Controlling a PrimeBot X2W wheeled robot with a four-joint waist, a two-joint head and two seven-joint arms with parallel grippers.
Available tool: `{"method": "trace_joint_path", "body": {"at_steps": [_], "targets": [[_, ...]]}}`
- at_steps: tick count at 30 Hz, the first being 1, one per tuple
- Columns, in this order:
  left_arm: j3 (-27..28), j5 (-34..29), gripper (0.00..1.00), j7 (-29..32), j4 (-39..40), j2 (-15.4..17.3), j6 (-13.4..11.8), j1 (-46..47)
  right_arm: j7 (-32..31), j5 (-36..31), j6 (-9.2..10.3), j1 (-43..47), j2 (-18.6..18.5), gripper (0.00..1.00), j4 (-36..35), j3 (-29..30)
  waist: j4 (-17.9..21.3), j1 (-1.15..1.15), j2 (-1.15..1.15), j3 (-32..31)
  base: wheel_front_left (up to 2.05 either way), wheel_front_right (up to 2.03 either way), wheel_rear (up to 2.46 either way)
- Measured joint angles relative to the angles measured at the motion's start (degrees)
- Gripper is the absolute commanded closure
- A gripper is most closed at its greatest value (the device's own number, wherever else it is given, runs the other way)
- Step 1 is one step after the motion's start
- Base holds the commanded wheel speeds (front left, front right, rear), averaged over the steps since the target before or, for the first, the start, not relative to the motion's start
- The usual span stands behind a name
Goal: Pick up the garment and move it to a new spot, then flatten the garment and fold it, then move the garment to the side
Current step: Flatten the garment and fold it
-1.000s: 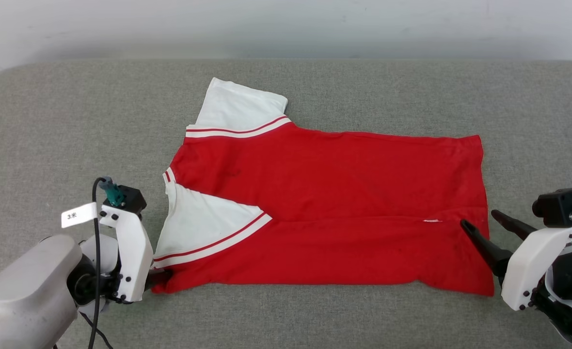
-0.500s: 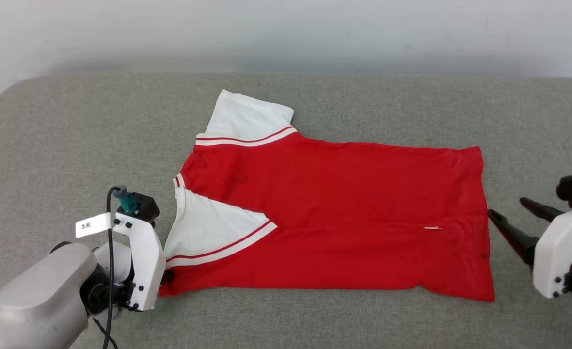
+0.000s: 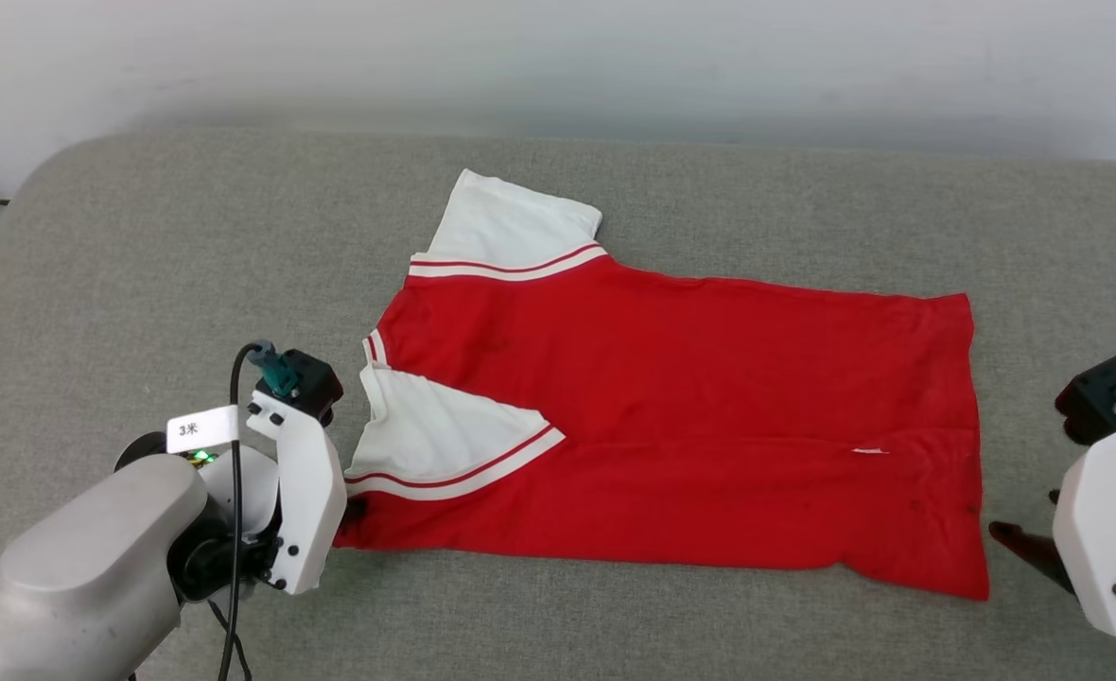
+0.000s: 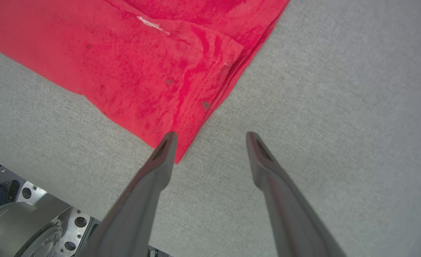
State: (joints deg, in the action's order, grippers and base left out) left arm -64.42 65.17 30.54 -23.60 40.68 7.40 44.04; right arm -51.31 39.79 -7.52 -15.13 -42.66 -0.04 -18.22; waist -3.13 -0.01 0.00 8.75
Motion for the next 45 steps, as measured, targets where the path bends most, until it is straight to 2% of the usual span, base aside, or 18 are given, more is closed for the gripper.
{"method": "trace_joint_path", "body": {"at_steps": [8, 14, 20, 21, 22, 23, 33, 37, 45], "targets": [[-0.46, -1.51, 1.0, -0.85, 1.05, -0.37, 0.0, 2.02, -1.38, -2.46, 0.01, 0.09, 2.67, 0.0, 4.74, -1.69, -1.03, 0.0, 0.0, 2.47, 0.0, 0.0, 0.0], [-0.62, -1.91, 1.0, -1.57, 1.21, -0.57, 0.0, 2.38, 0.42, -2.71, 0.01, -0.12, 5.15, 0.0, 8.61, -2.86, -1.35, 0.0, 0.0, 4.18, 0.0, 0.0, 0.0], [-0.94, -2.05, 1.0, -2.3, 0.91, -0.43, 0.0, 2.8, 3.7, -2.96, 0.03, -0.86, 5.94, 0.0, 11.63, -5.12, -1.18, 0.01, 0.0, 5.5, 0.0, 0.0, 0.0], [-1.01, -2.03, 1.0, -2.46, 0.77, -0.42, 0.0, 2.79, 4.85, -2.8, 0.04, -0.99, 6.05, 0.04, 12.04, -5.5, -1.06, 0.01, 0.0, 5.54, 0.0, 0.0, 0.0], [-1.14, -1.92, 1.0, -2.5, 0.62, -0.44, 0.0, 2.76, 5.55, -2.47, 0.08, -1.21, 6.06, 0.56, 12.52, -6.09, -0.95, 0.01, 0.0, 5.48, 0.0, 0.0, 0.0], [-1.26, -1.91, 1.0, -2.61, 0.43, -0.47, 0.0, 2.65, 6.39, -2.31, 0.13, -1.42, 6.05, 1.0, 12.85, -6.61, -0.85, 0.01, 0.0, 5.34, 0.0, 0.0, 0.0], [-2.49, -0.9, 1.0, -4.57, -0.63, -0.16, 0.0, -0.55, 15.45, 1.52, 0.02, -1.14, 6.64, 1.0, 14.64, -8.1, -0.01, 0.0, 0.0, 1.27, 0.0, 0.0, 0.0], [-3.04, -0.36, 1.0, -5.8, 0.14, 0.54, 0.0, -2.94, 17.81, 3.39, 0.01, 2.03, 5.82, 1.0, 12.6, -7.19, 0.36, 0.01, 0.0, -1.25, 0.0, 0.0, 0.0], [-3.15, 0.76, 1.0, -6.89, 5.23, 4.64, -1.42, -6.94, 18.38, 4.99, 0.01, 9.2, 2.67, 1.0, 5.64, -2.71, 0.8, 0.01, 0.0, -5.28, 0.0, 0.0, 0.0]]}}
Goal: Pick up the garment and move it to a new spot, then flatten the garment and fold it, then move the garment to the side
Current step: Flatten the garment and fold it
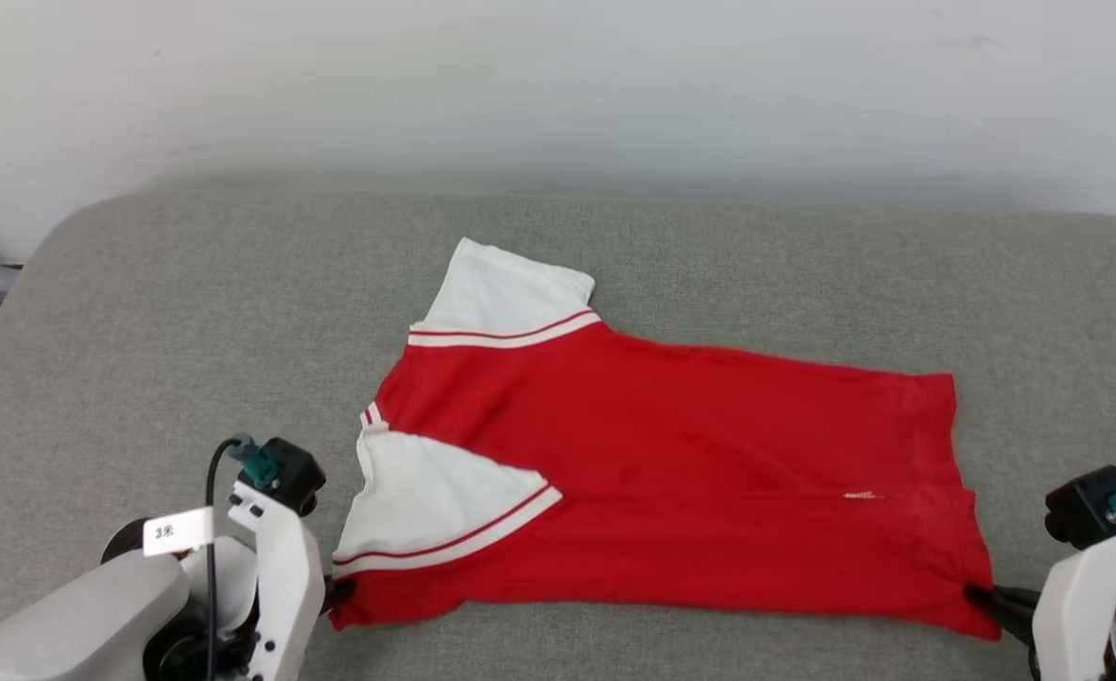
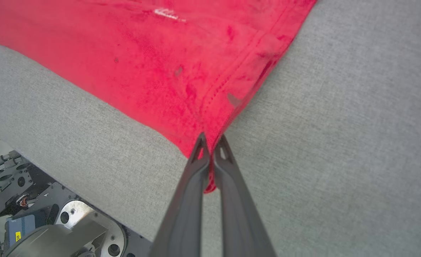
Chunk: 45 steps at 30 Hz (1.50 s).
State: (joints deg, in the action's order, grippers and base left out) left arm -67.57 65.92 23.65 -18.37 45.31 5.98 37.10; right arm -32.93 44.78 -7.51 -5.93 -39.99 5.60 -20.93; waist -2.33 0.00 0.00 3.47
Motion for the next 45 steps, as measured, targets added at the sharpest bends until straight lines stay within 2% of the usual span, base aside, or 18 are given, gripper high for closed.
{"method": "trace_joint_path", "body": {"at_steps": [10, 15, 20, 26, 27, 28, 29, 37, 42, 45], "targets": [[-0.01, 1.78, 1.0, -0.04, 4.71, 3.03, -2.54, -3.31, -4.48, 1.03, -0.01, 6.52, -1.19, 1.0, -4.89, 6.61, -0.31, 0.0, 0.0, -1.03, 0.0, 0.0, 0.0], [0.03, 2.19, 1.0, -0.36, 5.27, 2.96, -3.22, -3.99, -6.49, 1.08, -0.02, 8.64, -0.38, 1.0, -5.64, 9.54, -0.38, 0.0, 0.0, -0.18, 0.0, 0.0, 0.0], [0.21, 2.14, 1.0, -1.38, 3.68, 2.16, -3.42, -4.04, -7.23, -0.45, -0.02, 8.65, 1.92, 1.0, -4.38, 10.46, -0.21, 0.0, 0.0, 1.41, 0.0, 0.0, 0.0], [-0.07, 1.9, 1.0, -2.6, -0.64, 0.11, -2.97, -4.41, -4.22, -2.63, -0.02, 8.17, 4.97, 1.0, -0.47, 10.13, -0.29, 0.0, 0.0, 2.93, 0.0, 0.0, 0.0], [0.07, 1.88, 1.0, -3.24, -1.26, -0.24, -2.98, -4.41, -3.35, -2.86, -0.02, 8.17, 5.45, 0.95, 0.08, 10.16, -0.37, 0.0, 0.0, 2.97, 0.0, 0.0, 0.0], [0.26, 1.65, 0.4, -4.12, -1.86, -0.58, -3.1, -4.41, -2.45, -3.2, -0.01, 8.15, 5.83, 0.0, 0.38, 10.21, -0.42, 0.0, 0.0, 2.91, 0.0, 0.0, 0.0], [0.49, 1.44, 0.0, -4.79, -2.43, -0.83, -3.28, -4.41, -1.54, -3.58, -0.01, 8.15, 6.09, 0.0, 0.67, 10.28, -0.51, 0.0, 0.0, 2.77, 0.0, 0.0, 0.0], [3.03, -0.27, 0.0, -10.83, -2.67, -0.25, -2.99, -2.76, 10.46, -7.43, -0.01, 8.46, 8.84, 0.0, -0.89, 16.24, -1.21, 0.0, 0.0, 0.24, 0.0, 0.0, 0.0], [5.15, -3.93, 0.0, -15.8, -2.5, 0.0, -4.45, 1.41, 19.61, -13.41, -0.01, 7.59, 13.94, 0.0, -3.69, 21.61, -0.83, 0.0, 0.0, -0.35, 0.0, 0.0, 0.0], [6.34, -5.76, 0.0, -18.2, -3.03, -1.13, -5.06, 4.3, 23.54, -16.8, -0.01, 7.04, 17.28, 0.0, -6.14, 23.64, -0.04, 0.0, 0.0, -0.12, 0.0, 0.0, 0.0]]}}
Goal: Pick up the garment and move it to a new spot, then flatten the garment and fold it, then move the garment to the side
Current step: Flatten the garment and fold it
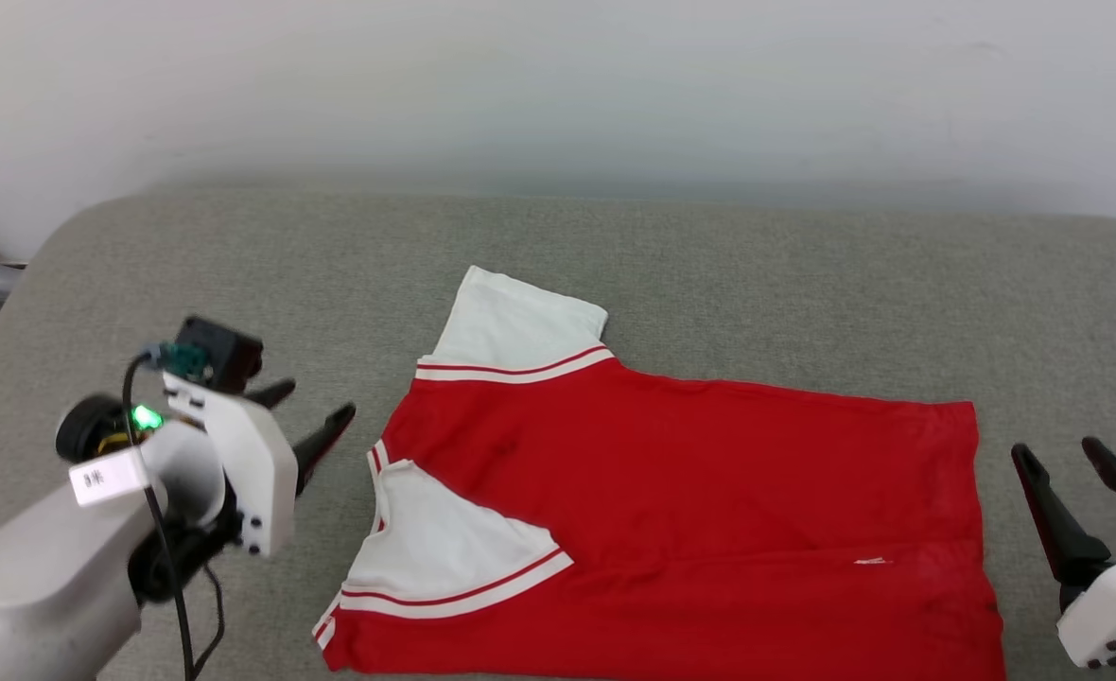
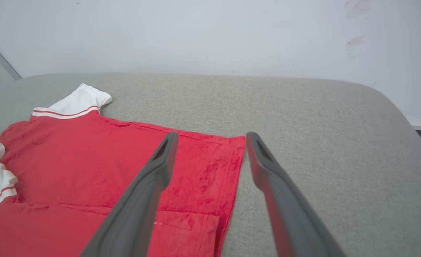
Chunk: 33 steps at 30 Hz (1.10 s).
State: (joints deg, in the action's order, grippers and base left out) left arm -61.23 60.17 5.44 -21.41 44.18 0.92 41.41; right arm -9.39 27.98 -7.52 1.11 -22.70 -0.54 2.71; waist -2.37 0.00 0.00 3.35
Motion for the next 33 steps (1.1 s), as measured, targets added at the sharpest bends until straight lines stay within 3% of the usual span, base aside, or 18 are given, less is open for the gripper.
{"method": "trace_joint_path", "body": {"at_steps": [6, 9, 17, 24, 33], "targets": [[1.54, -1.98, 0.0, -1.33, -2.77, -2.77, -0.3, 6.52, 5.01, -6.67, 0.0, -1.0, 5.42, 0.0, -5.55, 1.55, 2.22, 0.0, 0.0, 2.07, 0.0, 0.0, 0.0], [1.99, -1.49, 0.0, 0.92, -5.21, -4.14, 1.1, 10.0, 5.27, -8.71, 0.0, -1.11, 7.25, 0.0, -7.86, 0.33, 3.6, 0.0, 0.0, 3.89, 0.0, 0.0, 0.0], [1.26, 1.67, 0.0, 17.34, -11.85, -4.94, 4.65, 21.65, 5.19, -11.93, 0.01, -3.28, 9.95, 0.0, -12.58, -2.07, 7.73, -0.01, 0.0, 10.78, 0.0, 0.0, 0.0], [1.13, 5.02, 0.0, 31.88, -15.71, -4.45, 5.15, 30.04, 5.89, -12.51, 0.01, -5.31, 11.25, 0.0, -13.86, -2.96, 11.17, -0.01, 0.0, 17.88, 0.0, 0.0, 0.0], [1.14, 4.17, 0.0, 37.04, -19.24, -4.48, 4.58, 36.93, 6.42, -12.93, 0.01, -7.94, 11.84, 0.0, -14.47, -3.1, 13.87, -0.02, 0.0, 26.22, 0.0, 0.0, 0.0]]}}
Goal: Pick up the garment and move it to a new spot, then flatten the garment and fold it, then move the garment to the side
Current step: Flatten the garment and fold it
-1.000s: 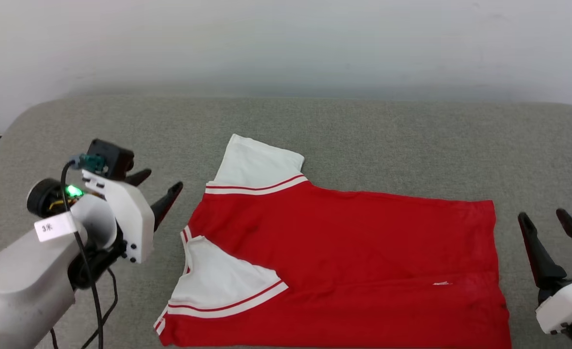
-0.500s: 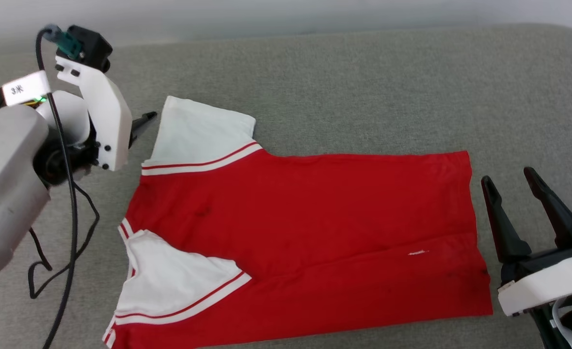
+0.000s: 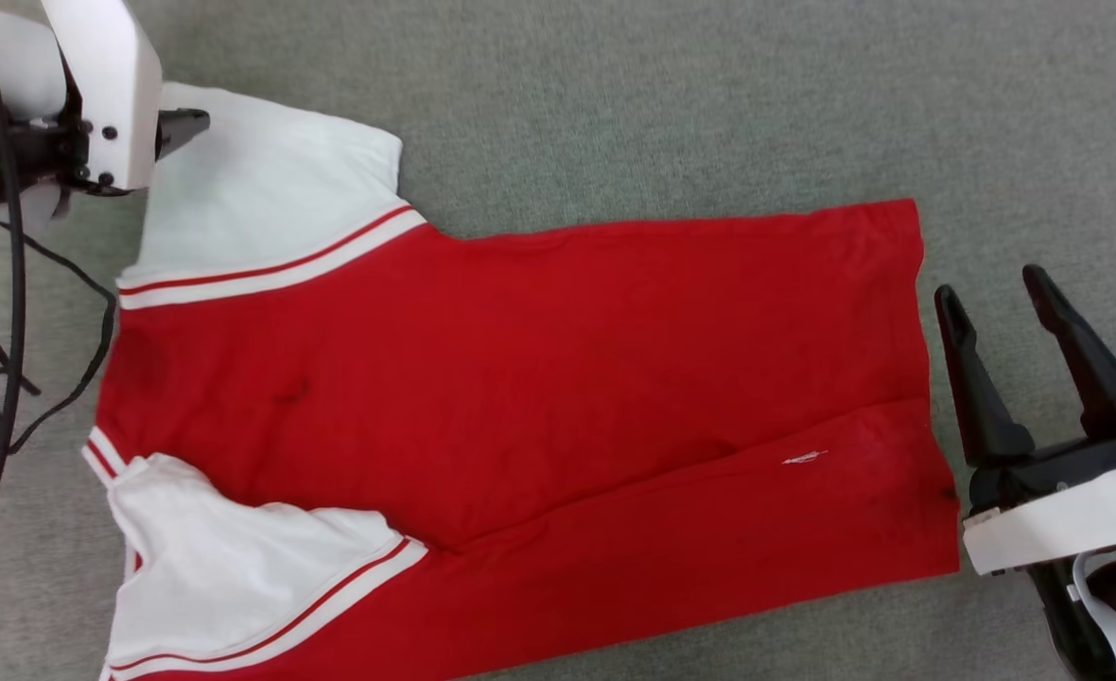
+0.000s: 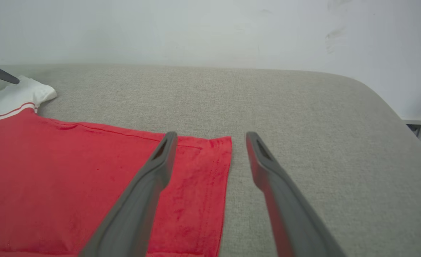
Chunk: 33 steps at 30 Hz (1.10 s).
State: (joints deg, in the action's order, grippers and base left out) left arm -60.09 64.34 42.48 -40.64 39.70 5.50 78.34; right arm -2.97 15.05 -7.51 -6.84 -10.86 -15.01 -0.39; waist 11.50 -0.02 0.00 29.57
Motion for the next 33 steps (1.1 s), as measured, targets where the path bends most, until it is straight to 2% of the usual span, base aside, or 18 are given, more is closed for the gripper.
{"method": "trace_joint_path", "body": {"at_steps": [8, 9, 10, 11, 15, 21, 25, 29, 30, 31, 32, 33], "targets": [[-1.15, -0.94, 0.0, 1.94, -2.05, -1.2, 0.66, 2.79, 0.46, 0.01, 0.0, -1.29, 0.19, 0.0, -0.34, 0.12, 0.37, 0.02, 0.0, 4.47, 0.0, 0.0, 0.0], [-1.33, -0.93, 0.15, 2.31, -2.29, -1.34, 0.83, 2.9, 0.46, 0.03, 0.0, -1.37, 0.19, 0.0, -0.32, 0.21, 0.34, 0.02, 0.0, 4.52, 0.0, 0.0, 0.0], [-1.4, -0.7, 0.97, 2.46, -2.49, -1.45, 0.91, 2.91, 0.46, 0.07, 0.0, -1.4, 0.16, 0.0, -0.29, 0.42, 0.31, 0.02, 0.0, 4.5, 0.0, 0.0, 0.0], [-1.44, -0.43, 1.0, 2.48, -2.72, -1.52, 1.07, 2.9, 0.46, 0.12, 0.0, -1.42, 0.12, 0.0, -0.23, 0.55, 0.28, 0.02, 0.0, 4.43, 0.0, 0.0, 0.0], [-2.09, -0.26, 1.0, 1.56, -3.38, -2.22, 1.43, 2.29, -0.03, 0.57, 0.0, -1.88, -0.26, 0.0, -0.21, 1.04, -0.05, 0.01, 0.0, 3.78, 0.0, 0.0, 0.0], [-3.09, -1.47, 1.0, -2.26, -3.19, -3.09, 1.67, 1.59, -2.57, 1.15, -0.01, -4.5, -3.98, 0.0, -0.46, 2.43, -1.28, 0.01, 0.0, 2.09, 0.0, 0.0, 0.0], [-3.98, -1.87, 1.0, -6.82, -1.21, -4.75, 1.89, 0.86, -11.81, 4.87, -0.01, -8.28, -10.77, 0.0, 0.57, 2.38, -3.36, 0.01, 0.0, -0.12, 0.0, 0.0, 0.0], [-5.25, -2.23, 1.0, -9.47, 2.08, -4.82, 1.89, 0.8, -22.87, 9.39, 0.0, -11.49, -17.93, 0.0, 2.83, 0.18, -5.25, 0.01, 0.0, -1.69, 0.0, 0.0, 0.0], [-5.52, -2.15, 1.0, -10.1, 3.02, -4.83, 1.89, 0.73, -25.58, 10.67, -0.01, -12.54, -19.42, 0.0, 3.45, -0.43, -5.73, 0.01, 0.0, -1.99, 0.0, 0.0, 0.0], [-5.52, -2.15, 1.0, -10.1, 3.02, -4.83, 1.89, 0.73, -25.58, 10.67, -0.01, -12.54, -19.42, 0.0, 3.45, -0.43, -5.73, 0.01, 0.0, -1.99, 0.0, 0.0, 0.0], [-6.2, -2.14, 1.0, -11.01, 4.64, -4.61, 1.9, 0.57, -31.06, 12.84, 0.0, -14.63, -22.56, 0.0, 4.47, -2.11, -6.63, 0.01, 0.0, -2.52, 0.0, 0.0, 0.0], [-6.2, -2.14, 1.0, -11.01, 4.64, -4.61, 1.9, 0.57, -31.06, 12.84, 0.0, -14.63, -22.56, 0.0, 4.47, -2.11, -6.63, 0.01, 0.0, -2.52, 0.0, 0.0, 0.0]]}}
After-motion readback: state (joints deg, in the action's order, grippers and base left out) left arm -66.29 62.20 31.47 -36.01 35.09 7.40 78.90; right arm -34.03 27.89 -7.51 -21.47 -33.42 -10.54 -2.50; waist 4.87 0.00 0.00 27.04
